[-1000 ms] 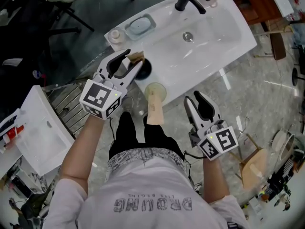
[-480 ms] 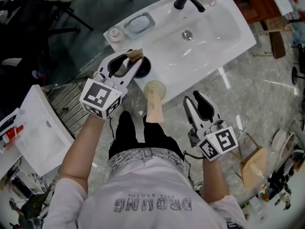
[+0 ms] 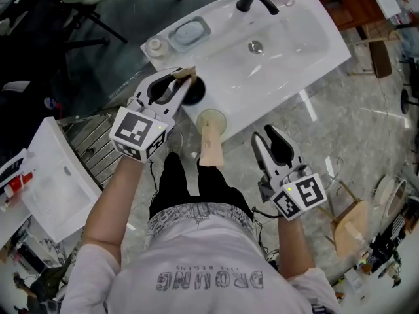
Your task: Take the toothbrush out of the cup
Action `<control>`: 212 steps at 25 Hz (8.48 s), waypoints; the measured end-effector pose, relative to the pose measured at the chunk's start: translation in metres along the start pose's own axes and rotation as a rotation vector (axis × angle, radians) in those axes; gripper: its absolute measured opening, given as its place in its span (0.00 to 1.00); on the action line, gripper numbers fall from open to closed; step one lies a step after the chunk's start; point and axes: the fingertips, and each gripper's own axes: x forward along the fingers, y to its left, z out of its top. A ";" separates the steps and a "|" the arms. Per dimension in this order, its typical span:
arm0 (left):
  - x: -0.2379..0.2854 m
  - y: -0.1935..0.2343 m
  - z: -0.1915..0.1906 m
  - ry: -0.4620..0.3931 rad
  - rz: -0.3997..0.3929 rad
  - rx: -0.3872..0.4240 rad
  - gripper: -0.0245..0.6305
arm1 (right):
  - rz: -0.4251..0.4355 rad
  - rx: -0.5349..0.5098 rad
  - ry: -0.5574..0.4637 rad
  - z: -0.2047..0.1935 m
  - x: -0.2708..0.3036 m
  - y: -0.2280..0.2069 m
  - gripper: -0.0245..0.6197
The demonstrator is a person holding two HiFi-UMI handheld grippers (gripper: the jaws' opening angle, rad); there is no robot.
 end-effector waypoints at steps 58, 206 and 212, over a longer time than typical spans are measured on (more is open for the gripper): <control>-0.113 -0.034 0.137 -0.205 0.092 0.185 0.14 | 0.063 -0.109 -0.207 0.054 -0.044 0.066 0.28; -0.160 0.003 0.077 -0.162 0.160 0.043 0.14 | -0.001 -0.545 -0.175 0.045 0.017 0.105 0.10; -0.159 0.003 0.094 -0.187 0.117 0.066 0.14 | -0.067 -0.534 -0.205 0.053 0.005 0.107 0.10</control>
